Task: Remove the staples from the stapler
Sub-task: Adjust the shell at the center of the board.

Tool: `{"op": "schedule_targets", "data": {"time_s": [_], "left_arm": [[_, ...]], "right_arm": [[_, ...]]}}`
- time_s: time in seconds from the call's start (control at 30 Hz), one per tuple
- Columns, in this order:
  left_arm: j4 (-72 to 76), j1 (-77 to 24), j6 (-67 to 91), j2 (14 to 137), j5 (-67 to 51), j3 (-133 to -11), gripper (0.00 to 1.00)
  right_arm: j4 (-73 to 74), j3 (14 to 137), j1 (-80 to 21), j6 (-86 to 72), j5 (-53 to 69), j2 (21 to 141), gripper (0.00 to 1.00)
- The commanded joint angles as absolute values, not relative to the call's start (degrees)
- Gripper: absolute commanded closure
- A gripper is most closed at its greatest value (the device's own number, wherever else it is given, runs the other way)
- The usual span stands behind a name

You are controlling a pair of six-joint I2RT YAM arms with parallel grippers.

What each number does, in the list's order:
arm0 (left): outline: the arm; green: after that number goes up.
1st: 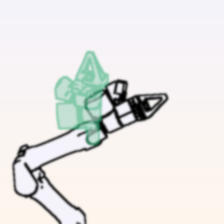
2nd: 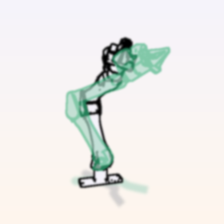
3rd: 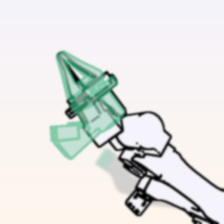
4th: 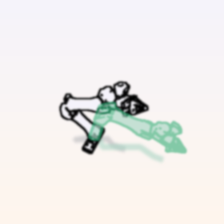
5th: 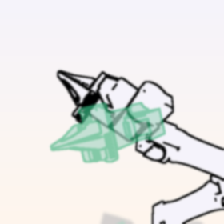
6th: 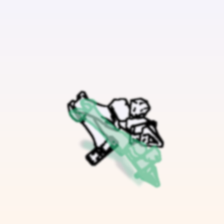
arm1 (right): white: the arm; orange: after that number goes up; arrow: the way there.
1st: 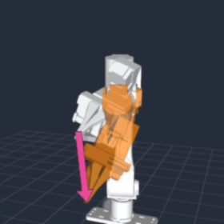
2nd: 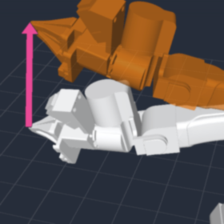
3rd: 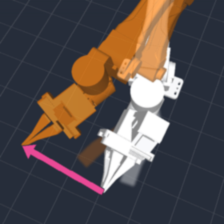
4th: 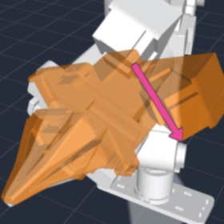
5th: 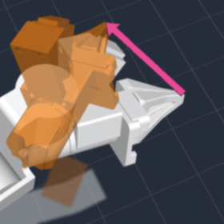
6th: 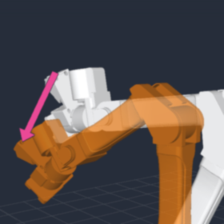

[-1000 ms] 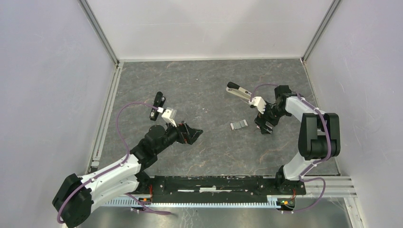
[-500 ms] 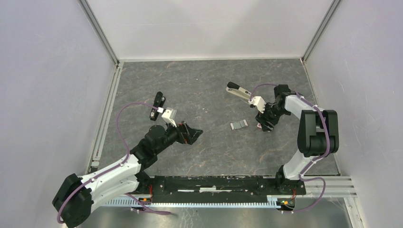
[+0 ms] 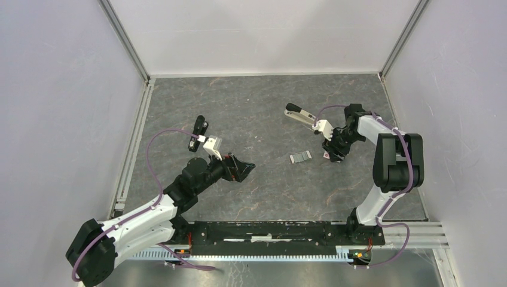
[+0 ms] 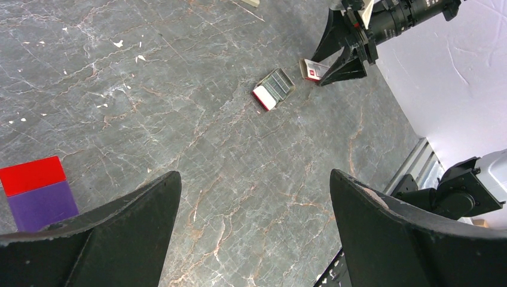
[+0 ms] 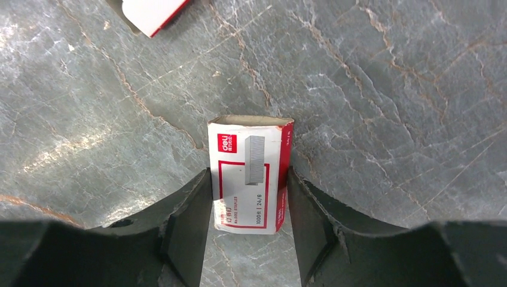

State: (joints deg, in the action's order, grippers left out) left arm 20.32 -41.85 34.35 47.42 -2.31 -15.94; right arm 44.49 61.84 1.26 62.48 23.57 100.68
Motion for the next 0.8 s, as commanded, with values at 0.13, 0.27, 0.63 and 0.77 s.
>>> {"op": "schedule_targets", "data": {"time_s": [0.13, 0.27, 0.63, 0.77], "left_arm": [[22.7, -41.7, 35.5, 47.2, -2.9, -16.3, 0.0], [22.7, -41.7, 35.4, 47.5, -3.0, -16.5, 0.0], [22.1, -41.7, 35.2, 47.0, -2.8, -16.5, 0.0], [22.1, -41.7, 35.2, 47.3, -2.7, -16.6, 0.0]], "right_arm": [[52.7, 64.5, 1.1, 72.1, 28.7, 102.9, 0.5], [55.7, 65.0, 0.4, 77.0, 29.1, 103.7, 0.51], [56.9, 65.7, -2.8, 83.1, 28.4, 104.2, 0.42], [56.9, 66.6, -3.1, 82.7, 28.1, 105.1, 0.46]]}}
